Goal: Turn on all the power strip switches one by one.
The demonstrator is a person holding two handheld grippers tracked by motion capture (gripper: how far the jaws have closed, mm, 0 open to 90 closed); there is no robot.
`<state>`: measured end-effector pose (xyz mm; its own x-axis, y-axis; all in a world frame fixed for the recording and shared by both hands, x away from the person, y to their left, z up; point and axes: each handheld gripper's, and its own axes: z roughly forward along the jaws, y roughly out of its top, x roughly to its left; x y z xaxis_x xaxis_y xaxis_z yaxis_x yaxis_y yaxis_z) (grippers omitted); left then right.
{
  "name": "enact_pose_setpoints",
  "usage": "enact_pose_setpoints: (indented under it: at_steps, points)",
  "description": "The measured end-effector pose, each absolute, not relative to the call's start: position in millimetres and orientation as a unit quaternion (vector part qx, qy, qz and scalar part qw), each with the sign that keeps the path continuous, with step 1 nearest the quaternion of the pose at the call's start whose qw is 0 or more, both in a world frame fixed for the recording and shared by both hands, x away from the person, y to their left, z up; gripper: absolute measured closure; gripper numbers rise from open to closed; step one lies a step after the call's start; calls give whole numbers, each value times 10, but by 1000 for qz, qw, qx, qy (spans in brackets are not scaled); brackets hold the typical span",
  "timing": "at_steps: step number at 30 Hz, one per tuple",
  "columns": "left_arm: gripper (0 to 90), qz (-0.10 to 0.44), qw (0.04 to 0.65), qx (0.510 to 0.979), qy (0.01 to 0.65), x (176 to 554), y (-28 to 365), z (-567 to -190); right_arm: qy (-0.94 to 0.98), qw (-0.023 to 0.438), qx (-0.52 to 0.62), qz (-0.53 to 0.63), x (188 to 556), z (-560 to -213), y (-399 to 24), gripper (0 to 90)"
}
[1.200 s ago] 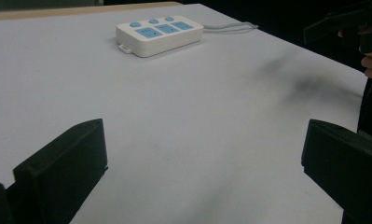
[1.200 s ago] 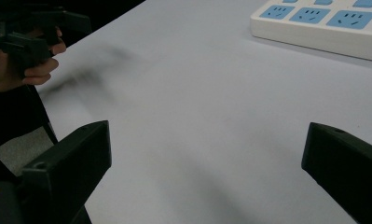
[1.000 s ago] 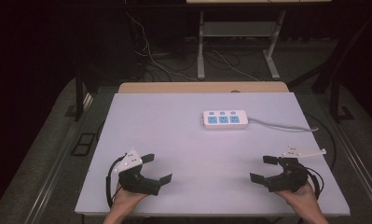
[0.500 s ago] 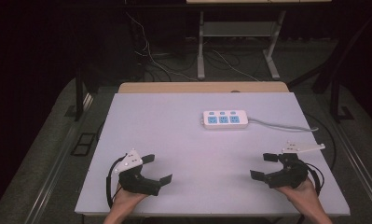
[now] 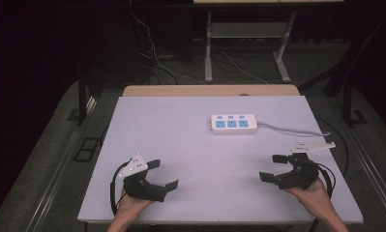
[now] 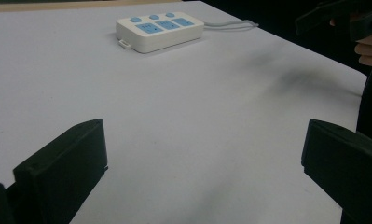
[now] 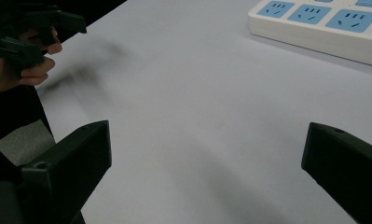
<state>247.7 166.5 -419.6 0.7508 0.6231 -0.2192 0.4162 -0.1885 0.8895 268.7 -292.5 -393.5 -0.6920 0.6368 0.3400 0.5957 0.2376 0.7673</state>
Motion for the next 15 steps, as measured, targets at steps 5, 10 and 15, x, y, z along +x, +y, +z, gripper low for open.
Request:
enact_pose_setpoints:
  at_steps: [5,10,15]
  points:
    - [0,95,538,766,339,2489,1666,-4201,790,23,386,476,2726,-3872,-2908,13]
    - [0,94,538,766,339,2493,1661,-4200,796,21,380,471,2785,-3803,-2881,13]
    - [0,93,538,766,340,2498,1659,-4203,800,22,374,469,2850,-3754,-2849,13]
